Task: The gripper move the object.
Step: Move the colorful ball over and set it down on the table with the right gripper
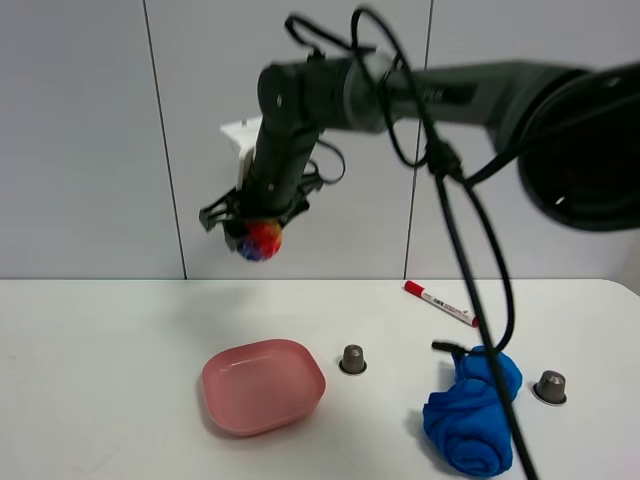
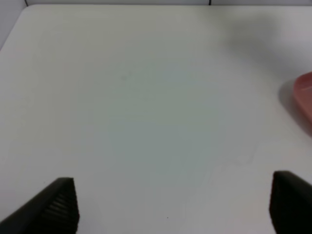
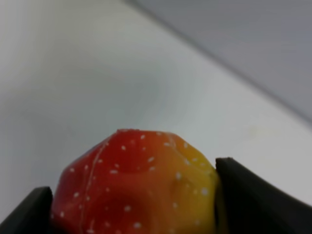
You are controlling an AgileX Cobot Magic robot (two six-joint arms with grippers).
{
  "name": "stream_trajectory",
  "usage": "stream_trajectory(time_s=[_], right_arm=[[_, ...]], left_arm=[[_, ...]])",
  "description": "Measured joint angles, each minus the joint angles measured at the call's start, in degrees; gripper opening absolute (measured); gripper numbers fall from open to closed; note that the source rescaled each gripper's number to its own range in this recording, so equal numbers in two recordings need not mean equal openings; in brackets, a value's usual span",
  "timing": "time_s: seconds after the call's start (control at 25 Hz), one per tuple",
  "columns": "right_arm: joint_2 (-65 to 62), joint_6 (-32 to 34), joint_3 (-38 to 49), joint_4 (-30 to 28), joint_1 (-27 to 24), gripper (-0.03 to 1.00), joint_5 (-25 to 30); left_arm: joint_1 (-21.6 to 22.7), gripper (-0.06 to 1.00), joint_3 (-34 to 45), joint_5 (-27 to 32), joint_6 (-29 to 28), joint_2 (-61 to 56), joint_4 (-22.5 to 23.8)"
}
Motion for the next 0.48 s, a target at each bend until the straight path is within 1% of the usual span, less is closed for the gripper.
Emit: stream_trajectory(time_s=[0.16, 0.32, 0.4, 0.48], right_arm=[[-9.02, -0.01, -0.16, -5.75, -0.06, 0.00, 7.15], [-15.14, -0.01, -0.28, -9.44, -1.10, 0.00, 14.57], [-16.59, 0.11, -0.28, -10.79, -1.92, 0.00, 17.42], [-17.16, 1.05, -0.28, -13.02, -2.61, 0.00, 18.53]], left_arm=[[0.00, 1.00, 0.00, 0.00, 0.00, 0.00, 0.00], [0.00, 1.00, 0.00, 0.00, 0.00, 0.00, 0.00], [0.00, 1.00, 0.00, 0.00, 0.00, 0.00, 0.00], [0.00, 1.00, 0.00, 0.00, 0.00, 0.00, 0.00]])
